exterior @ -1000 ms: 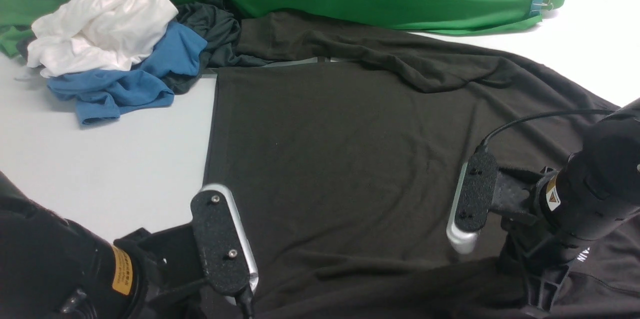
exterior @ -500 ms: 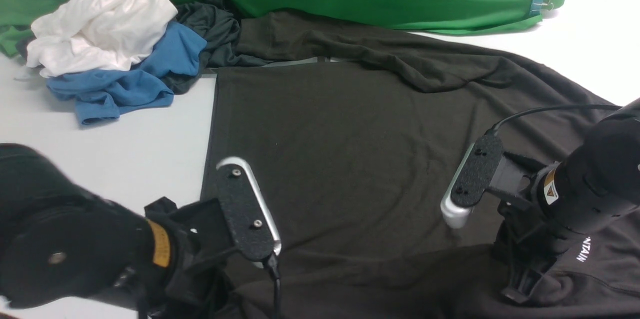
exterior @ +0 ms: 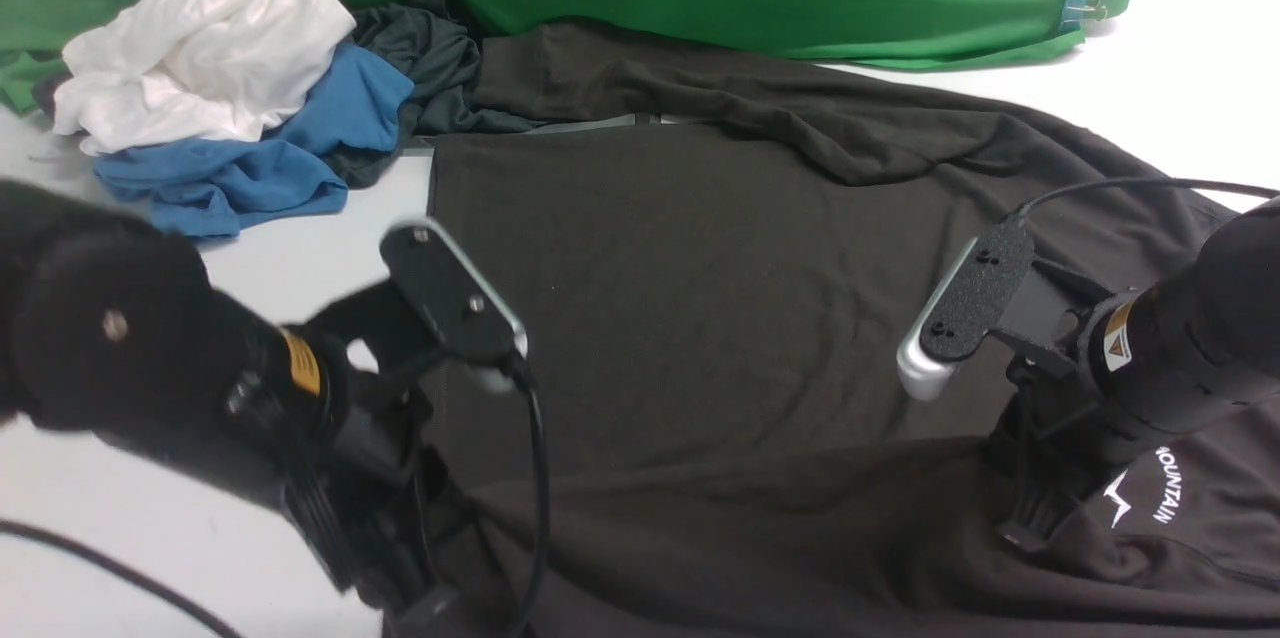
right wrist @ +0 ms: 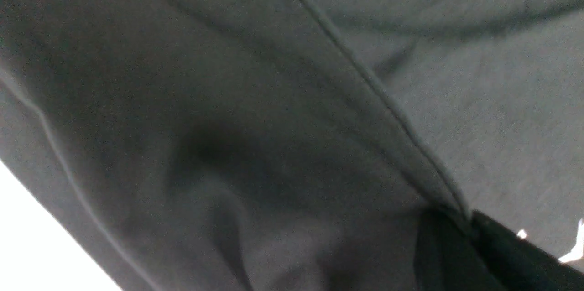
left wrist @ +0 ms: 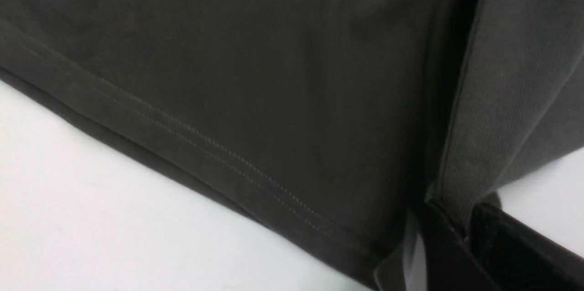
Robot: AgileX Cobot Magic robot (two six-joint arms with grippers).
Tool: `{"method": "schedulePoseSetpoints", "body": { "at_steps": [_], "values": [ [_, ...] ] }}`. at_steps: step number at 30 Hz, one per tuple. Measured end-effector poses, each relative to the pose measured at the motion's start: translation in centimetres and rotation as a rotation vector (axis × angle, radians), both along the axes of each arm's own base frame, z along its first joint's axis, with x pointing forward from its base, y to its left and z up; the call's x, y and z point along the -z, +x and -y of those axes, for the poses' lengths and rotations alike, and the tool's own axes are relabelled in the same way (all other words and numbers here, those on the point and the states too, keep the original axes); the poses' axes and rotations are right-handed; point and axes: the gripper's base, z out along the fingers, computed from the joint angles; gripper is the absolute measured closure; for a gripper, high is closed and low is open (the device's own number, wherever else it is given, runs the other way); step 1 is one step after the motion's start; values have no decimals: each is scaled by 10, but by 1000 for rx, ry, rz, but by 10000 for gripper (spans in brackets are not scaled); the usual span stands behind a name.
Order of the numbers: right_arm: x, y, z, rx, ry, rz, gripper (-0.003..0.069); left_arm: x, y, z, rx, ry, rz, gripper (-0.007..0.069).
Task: Fold a long-sleeved shirt on a white desktop.
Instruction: 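Fold the left side of the black T-shirt inward over its body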
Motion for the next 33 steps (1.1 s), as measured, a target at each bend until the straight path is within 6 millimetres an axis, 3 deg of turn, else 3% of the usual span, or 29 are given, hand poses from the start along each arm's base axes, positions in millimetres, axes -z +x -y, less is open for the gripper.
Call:
{"method": "schedulePoseSetpoints", "body": {
  "at_steps": [7,18,25,33],
  "values": [
    [2,4,-2,24,18,18,617,-15,7,4,4,-10,2,564],
    [9,13,-6,112,65,47,617,12,49,10,17,122,-46,564],
    [8,21,-4,160,98,110,617,23,73,-3,-49,107,-79,564],
    [20,36,12,269,111,112,617,30,93,1,-57,96,-93,564]
  ]
}}
